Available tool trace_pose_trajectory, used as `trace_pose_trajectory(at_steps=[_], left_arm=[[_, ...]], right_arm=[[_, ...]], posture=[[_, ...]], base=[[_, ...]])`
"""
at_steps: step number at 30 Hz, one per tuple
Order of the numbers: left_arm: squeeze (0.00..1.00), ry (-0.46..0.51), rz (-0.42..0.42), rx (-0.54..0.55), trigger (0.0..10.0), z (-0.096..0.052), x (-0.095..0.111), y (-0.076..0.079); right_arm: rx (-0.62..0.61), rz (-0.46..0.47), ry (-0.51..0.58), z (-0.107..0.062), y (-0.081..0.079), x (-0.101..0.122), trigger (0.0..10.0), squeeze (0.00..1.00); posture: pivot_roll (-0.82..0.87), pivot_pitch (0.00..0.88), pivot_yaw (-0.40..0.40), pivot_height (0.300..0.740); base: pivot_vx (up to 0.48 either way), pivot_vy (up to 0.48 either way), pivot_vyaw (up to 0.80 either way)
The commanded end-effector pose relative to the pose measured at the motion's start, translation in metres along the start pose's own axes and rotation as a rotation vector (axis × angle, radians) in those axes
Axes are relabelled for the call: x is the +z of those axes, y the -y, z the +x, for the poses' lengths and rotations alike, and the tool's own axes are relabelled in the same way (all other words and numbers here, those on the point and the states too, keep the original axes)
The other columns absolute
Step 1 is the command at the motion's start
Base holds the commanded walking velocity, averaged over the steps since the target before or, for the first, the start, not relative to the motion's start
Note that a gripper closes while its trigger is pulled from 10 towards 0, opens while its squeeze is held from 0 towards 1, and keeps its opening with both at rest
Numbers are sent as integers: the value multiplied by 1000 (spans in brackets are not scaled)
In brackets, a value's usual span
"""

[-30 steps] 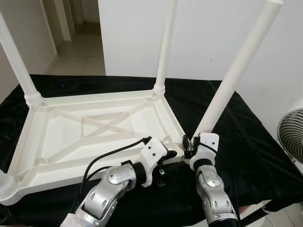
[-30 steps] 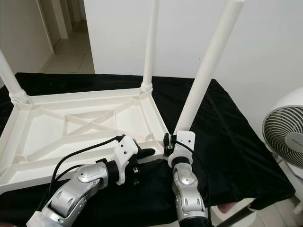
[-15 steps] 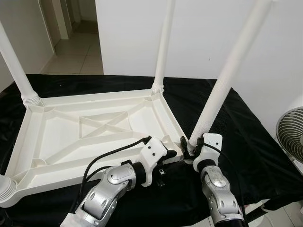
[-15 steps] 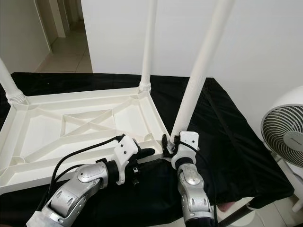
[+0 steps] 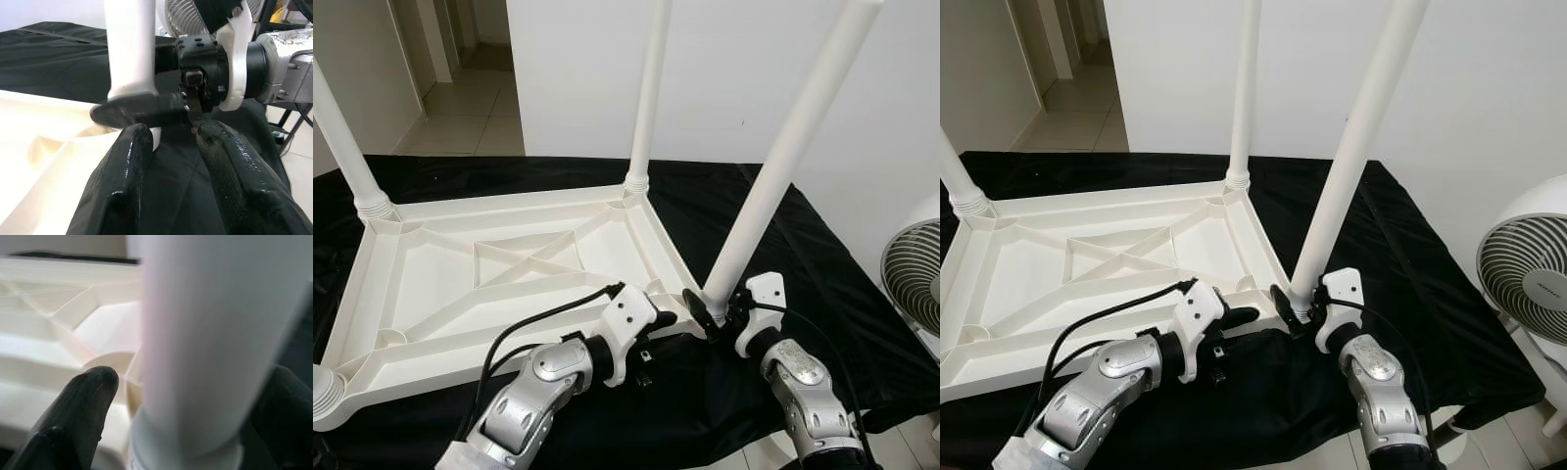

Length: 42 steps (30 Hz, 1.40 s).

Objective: Building children table

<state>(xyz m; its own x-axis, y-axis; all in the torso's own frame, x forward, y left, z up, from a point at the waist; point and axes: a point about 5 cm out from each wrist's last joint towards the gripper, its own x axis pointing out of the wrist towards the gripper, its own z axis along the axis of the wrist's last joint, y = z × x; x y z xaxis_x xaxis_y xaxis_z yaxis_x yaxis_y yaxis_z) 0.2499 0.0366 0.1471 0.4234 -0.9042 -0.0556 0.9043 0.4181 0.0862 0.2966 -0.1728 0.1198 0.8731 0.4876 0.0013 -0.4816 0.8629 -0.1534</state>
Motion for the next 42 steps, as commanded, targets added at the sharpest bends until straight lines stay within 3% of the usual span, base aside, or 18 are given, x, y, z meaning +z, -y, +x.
trace_pose_trajectory(at_steps=[1,8,9,11,12,27,28,29,35,42], left_arm=[[0,-5,-1,-21,10000,0,0,1],[0,-5,-1,-19,10000,-1,1,1],[0,-5,-1,-19,10000,-1,1,1],[0,-5,-1,-19,10000,-1,1,1],[0,-5,-1,-19,10000,0,1,1],[0,-2,-4,-24,10000,1,2,1],[0,-2,-4,-25,10000,1,2,1],[0,-2,-4,-25,10000,1,2,1],[0,0,-5,-25,10000,1,2,1],[0,4,-6,-28,10000,4,2,2]], right_arm=[[17,-9,4,0,1,0,10000,0],[134,-63,-37,5,12,-7,10000,0],[143,-60,-40,5,13,-8,7490,0],[149,-57,-42,6,13,-9,7490,0],[161,-46,-40,6,12,-9,0,0],[184,-12,-22,3,6,-18,0,0],[171,-6,-25,2,6,-18,2118,0],[156,2,-31,2,5,-19,10000,0],[66,21,-57,2,2,-23,10000,0],[-152,83,-58,5,-10,-21,10000,0]], posture=[[-3,0,-26,740],[5,4,-21,740],[5,4,-22,740],[5,4,-22,740],[5,3,-21,740],[-1,4,-19,740],[-1,4,-19,740],[-1,4,-19,740],[-9,4,-26,740],[-11,0,-31,740]], base=[[0,0,0],[0,0,0],[0,0,0],[0,0,0],[0,0,0],[0,0,0],[0,0,0],[0,0,0],[0,0,0],[0,0,0]])
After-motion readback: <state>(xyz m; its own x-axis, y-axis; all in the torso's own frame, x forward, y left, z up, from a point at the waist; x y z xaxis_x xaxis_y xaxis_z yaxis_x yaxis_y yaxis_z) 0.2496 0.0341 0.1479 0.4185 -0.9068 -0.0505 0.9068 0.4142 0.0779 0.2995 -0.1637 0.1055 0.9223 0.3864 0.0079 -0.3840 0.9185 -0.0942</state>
